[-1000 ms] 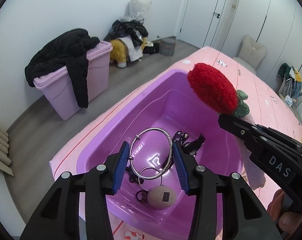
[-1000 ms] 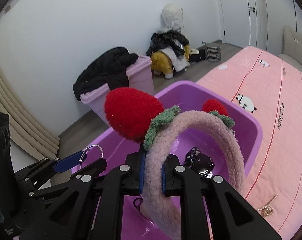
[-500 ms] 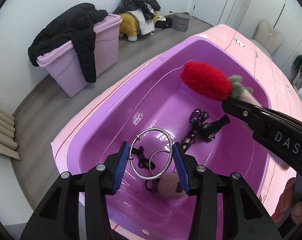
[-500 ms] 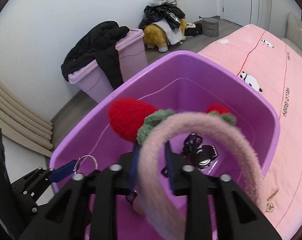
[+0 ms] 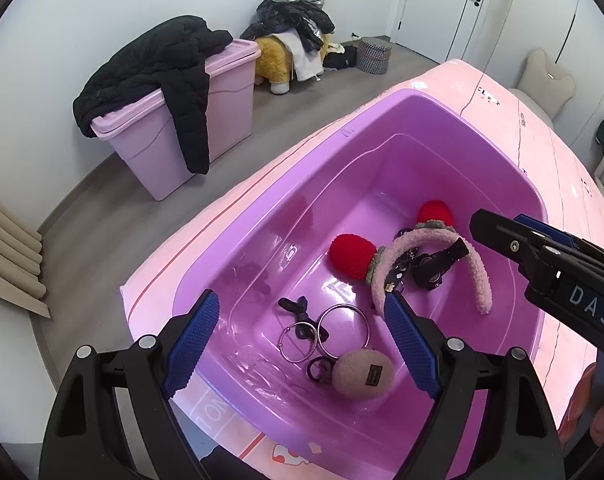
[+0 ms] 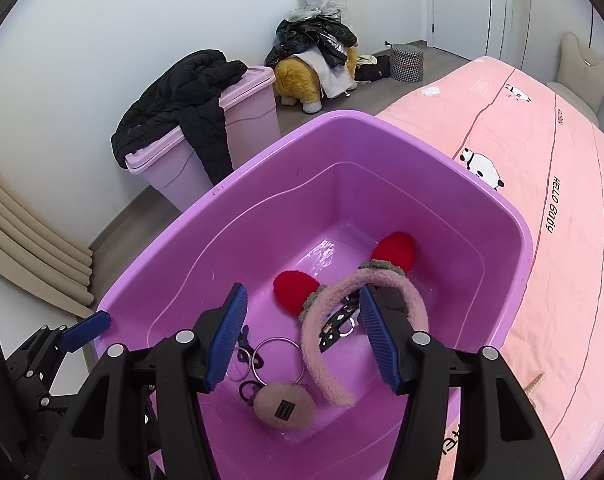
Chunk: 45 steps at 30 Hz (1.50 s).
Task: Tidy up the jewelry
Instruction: 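Open the left tool to drop the bangle while the right tool drops the headband, then move both open tools back over the pearl claw and brown clip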
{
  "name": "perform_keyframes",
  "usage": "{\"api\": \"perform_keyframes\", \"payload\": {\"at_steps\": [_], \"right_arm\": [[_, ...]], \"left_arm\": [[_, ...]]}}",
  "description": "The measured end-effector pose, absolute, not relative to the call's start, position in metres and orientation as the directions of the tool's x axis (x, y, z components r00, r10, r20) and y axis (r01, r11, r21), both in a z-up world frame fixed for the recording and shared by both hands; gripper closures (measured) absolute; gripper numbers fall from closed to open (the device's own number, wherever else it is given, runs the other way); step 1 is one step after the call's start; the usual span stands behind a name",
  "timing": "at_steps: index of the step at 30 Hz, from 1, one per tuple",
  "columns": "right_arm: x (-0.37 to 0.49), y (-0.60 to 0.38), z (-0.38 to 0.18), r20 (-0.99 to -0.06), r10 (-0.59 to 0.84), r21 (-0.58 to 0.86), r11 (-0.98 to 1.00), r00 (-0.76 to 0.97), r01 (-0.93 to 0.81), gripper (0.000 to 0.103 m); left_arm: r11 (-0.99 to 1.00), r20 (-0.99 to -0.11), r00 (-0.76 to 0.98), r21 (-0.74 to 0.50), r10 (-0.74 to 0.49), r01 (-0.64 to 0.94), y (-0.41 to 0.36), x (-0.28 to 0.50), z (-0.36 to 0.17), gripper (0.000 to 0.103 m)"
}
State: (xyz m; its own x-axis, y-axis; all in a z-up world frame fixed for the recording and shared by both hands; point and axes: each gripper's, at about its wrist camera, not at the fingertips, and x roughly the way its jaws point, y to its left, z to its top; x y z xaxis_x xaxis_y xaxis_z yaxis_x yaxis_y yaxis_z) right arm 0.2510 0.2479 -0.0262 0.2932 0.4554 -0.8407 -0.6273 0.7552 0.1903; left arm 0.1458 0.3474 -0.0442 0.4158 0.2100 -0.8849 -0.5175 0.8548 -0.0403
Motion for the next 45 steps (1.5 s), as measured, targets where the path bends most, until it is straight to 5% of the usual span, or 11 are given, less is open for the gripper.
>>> {"api": "perform_keyframes", "payload": {"at_steps": [24, 45], "right_arm": [[0.176, 0.146, 0.011, -0.791, 0.488, 0.233, 0.797, 0.368, -0.557, 0.041], [0.066, -0.104, -0.023, -0.767, 0.326, 0.243, 0.945, 0.553, -0.220, 0.032]], "left_arm": [[0.911, -0.853, 0.492, -0.051, 0.174, -0.409, 0.294, 0.094, -0.007, 0.020], [0.994, -0.814, 0.581, -0.060, 0.003, -0.088, 0.142, 0.069, 0.000, 0.010]]}}
